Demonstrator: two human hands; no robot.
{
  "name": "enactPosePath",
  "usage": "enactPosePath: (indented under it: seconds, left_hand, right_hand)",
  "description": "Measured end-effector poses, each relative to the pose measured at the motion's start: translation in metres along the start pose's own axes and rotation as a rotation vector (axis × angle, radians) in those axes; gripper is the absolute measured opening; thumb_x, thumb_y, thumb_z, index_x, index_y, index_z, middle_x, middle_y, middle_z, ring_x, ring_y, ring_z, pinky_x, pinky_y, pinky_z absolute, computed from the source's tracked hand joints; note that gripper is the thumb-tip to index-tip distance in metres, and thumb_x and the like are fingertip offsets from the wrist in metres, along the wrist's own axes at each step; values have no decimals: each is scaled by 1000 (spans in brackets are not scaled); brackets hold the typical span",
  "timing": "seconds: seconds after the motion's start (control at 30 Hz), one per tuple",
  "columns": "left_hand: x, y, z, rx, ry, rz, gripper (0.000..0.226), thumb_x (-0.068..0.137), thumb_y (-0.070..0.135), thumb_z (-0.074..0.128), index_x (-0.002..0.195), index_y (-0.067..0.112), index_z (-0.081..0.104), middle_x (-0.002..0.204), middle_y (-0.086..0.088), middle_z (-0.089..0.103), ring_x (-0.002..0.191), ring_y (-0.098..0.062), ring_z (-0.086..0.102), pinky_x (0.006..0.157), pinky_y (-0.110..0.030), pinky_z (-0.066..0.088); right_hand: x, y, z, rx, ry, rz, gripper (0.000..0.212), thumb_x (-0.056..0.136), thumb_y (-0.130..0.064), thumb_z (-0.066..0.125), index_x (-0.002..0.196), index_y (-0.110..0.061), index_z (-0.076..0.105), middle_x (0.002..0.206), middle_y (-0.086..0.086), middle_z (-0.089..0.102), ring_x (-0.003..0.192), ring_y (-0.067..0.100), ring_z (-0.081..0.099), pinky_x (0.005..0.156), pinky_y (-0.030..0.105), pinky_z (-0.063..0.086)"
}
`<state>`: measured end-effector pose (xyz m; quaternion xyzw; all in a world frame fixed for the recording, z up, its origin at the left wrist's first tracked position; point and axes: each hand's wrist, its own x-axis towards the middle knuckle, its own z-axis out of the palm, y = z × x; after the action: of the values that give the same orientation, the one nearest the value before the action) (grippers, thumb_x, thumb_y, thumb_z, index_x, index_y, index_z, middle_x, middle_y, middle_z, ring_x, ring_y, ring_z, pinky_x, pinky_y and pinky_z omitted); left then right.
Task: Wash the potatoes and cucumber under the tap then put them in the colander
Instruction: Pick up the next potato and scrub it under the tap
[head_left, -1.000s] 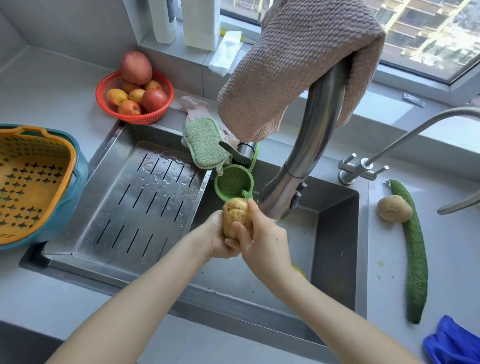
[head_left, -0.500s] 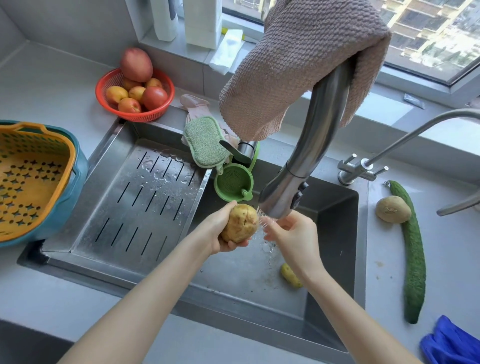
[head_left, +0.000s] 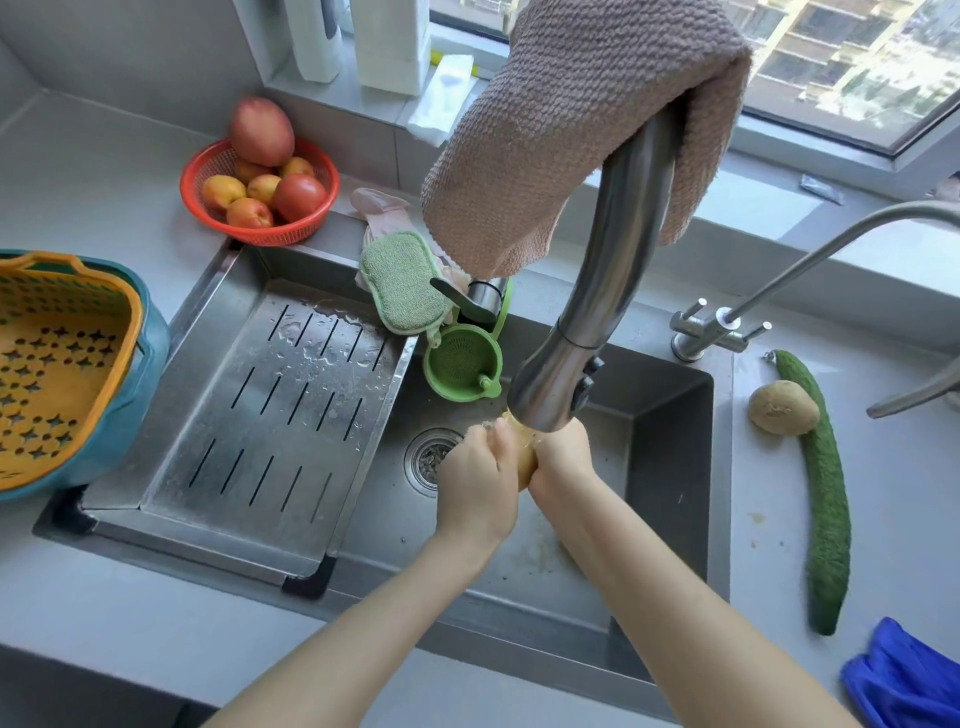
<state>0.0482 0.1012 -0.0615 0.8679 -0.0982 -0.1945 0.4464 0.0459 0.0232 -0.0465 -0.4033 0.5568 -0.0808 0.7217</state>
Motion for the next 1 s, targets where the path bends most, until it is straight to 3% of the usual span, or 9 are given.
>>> enactPosePath:
  seconds: [0.17, 0.23, 0.3, 0.4, 0.53, 0.63, 0.77, 0.9, 1.0]
  left_hand:
    - [-1, -7, 0, 12, -61, 112, 35, 95, 33, 47, 120, 9, 55, 98, -9, 68, 92, -24, 62, 67, -26, 37]
    - [5, 0, -2, -134, -81, 14, 21, 95, 27, 48, 91, 14, 64, 78, -6, 67, 71, -14, 63, 56, -21, 42]
    - [20, 4, -6, -313, -146, -225, 38, 94, 19, 48, 56, 17, 50, 53, -2, 52, 45, -13, 47, 39, -17, 34]
    - [40, 10, -14, -475, -342, -586, 36, 86, 13, 47, 50, 17, 43, 46, -5, 44, 36, -17, 39, 44, -18, 32]
    - [53, 13, -28, -378, -582, -715, 34, 88, 15, 36, 59, 12, 53, 41, -4, 55, 45, -20, 49, 46, -18, 35]
    - [59, 6, -34, -326, -813, -773, 34, 87, 17, 27, 63, 9, 51, 40, -5, 49, 25, -13, 37, 32, -7, 24]
    - [65, -5, -32, -355, -926, -852, 37, 88, 29, 30, 63, 10, 49, 45, -6, 47, 24, -11, 33, 31, -5, 19]
    - [71, -9, -32, -356, -875, -814, 50, 94, 51, 34, 88, 7, 57, 68, -9, 54, 40, -13, 50, 30, -10, 33]
    - [69, -7, -36, -425, -790, -711, 46, 98, 43, 37, 102, 3, 60, 88, -16, 64, 59, -20, 68, 41, -16, 48]
  right_hand:
    - [6, 3, -3, 1, 42, 64, 32, 89, -3, 52, 60, -13, 41, 50, 4, 43, 51, 18, 41, 50, 26, 33]
    - [3, 14, -2, -160, 30, -66, 23, 86, -11, 55, 64, -14, 45, 54, 4, 48, 51, 20, 45, 44, 22, 36]
    - [1, 30, -2, -288, 31, -258, 16, 82, -24, 51, 68, -19, 48, 62, 7, 55, 56, 26, 54, 44, 29, 44]
    - [-2, 44, -11, -572, -3, -599, 25, 81, -39, 33, 78, -21, 50, 80, 15, 58, 77, 34, 60, 66, 47, 54]
    - [-12, 34, -37, -935, -228, -784, 57, 85, -57, 24, 106, -13, 54, 98, 6, 54, 88, 19, 54, 74, 34, 44]
    - [-8, 20, -54, -1176, -379, -798, 66, 82, -65, 28, 115, -13, 52, 113, 2, 52, 99, 16, 50, 83, 34, 44]
    - [-7, 0, -57, -1104, -611, -760, 70, 82, -47, 67, 142, -25, 38, 130, -15, 41, 117, 2, 43, 95, 19, 39]
    - [0, -4, -59, -1180, -415, -671, 62, 71, -43, 80, 124, -28, 52, 109, -12, 59, 94, 6, 54, 80, 23, 45]
    - [2, -8, -60, -872, -265, -417, 34, 74, -40, 77, 92, -21, 54, 79, -8, 65, 67, 8, 63, 58, 22, 47]
